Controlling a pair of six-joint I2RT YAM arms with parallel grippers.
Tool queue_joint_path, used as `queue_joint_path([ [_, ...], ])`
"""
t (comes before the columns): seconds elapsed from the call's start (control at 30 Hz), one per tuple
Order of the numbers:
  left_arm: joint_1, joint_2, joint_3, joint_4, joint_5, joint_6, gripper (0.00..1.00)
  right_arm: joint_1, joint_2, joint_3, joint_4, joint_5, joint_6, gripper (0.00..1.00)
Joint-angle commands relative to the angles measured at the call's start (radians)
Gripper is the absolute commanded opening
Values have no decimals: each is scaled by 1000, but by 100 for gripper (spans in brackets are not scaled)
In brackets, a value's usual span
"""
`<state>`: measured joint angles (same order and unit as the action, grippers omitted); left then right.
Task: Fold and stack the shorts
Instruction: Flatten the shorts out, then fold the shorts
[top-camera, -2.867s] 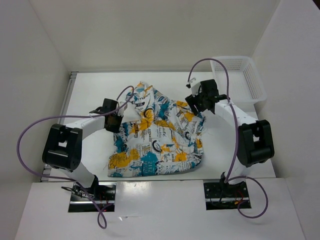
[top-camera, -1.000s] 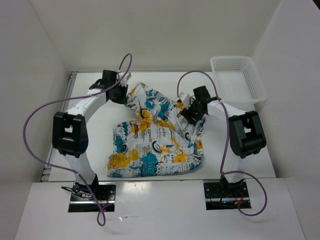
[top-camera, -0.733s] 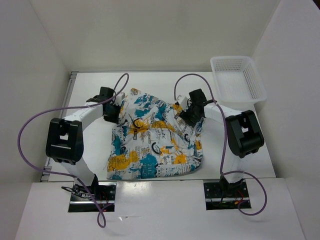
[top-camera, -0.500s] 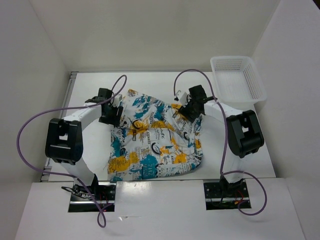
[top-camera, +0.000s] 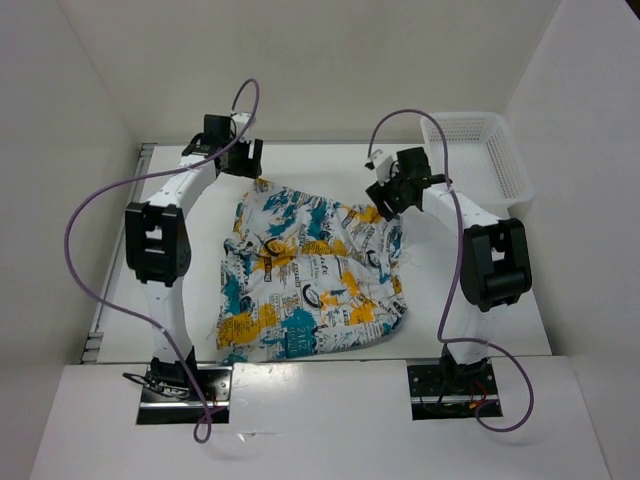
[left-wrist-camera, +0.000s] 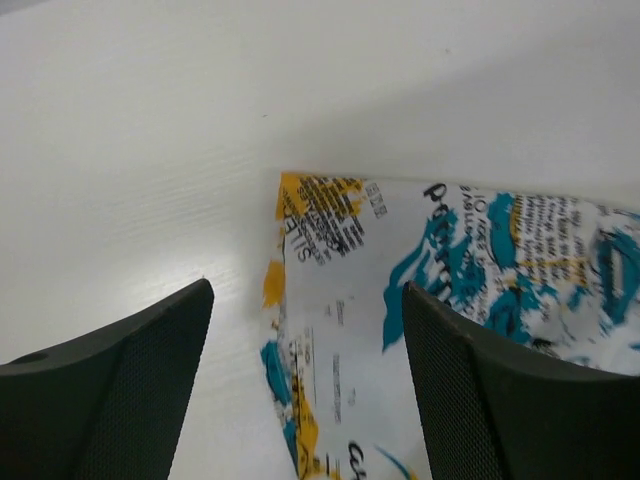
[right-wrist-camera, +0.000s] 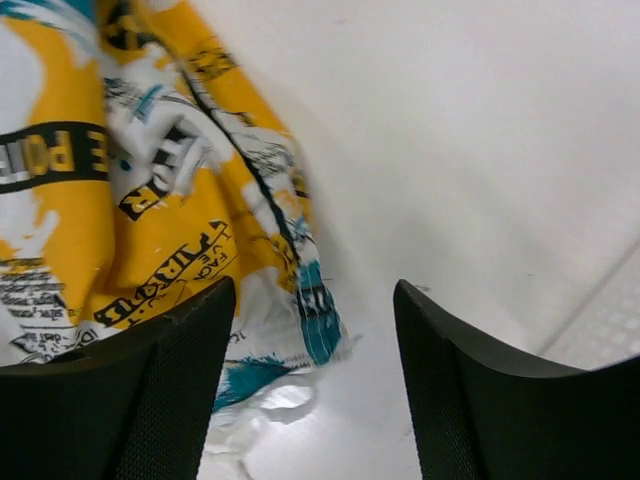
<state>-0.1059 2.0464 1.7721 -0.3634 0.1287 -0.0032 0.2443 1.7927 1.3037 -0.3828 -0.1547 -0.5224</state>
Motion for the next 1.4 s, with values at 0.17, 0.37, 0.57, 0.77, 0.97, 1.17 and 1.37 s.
queue_joint_path([
  [0.17, -5, 284, 257, 14, 58, 3, 84, -85, 65, 109, -109, -162, -60, 73],
  [0.37, -14, 369, 296, 3, 49, 3, 86, -85, 97, 81, -191, -186, -123, 75],
  [0.57, -14, 445, 358, -15, 15, 3, 86, -85, 154, 81, -145, -149, -123, 75],
  [0.77, -23, 479, 383, -78, 15, 3, 81, -85, 194, 91, -125, -138, -94, 75],
  [0.97, -23, 529, 435, -108, 15, 3, 8, -85, 238, 114, -137, -160, -111, 33],
  [1.17, -23, 506, 582, -75, 17, 3, 0, -85, 257, 285, -108, -149, -68, 2],
  [1.37, 37, 642, 1337, -250, -41, 3, 0, -76, 257, 407, -88, -76, -111, 0],
])
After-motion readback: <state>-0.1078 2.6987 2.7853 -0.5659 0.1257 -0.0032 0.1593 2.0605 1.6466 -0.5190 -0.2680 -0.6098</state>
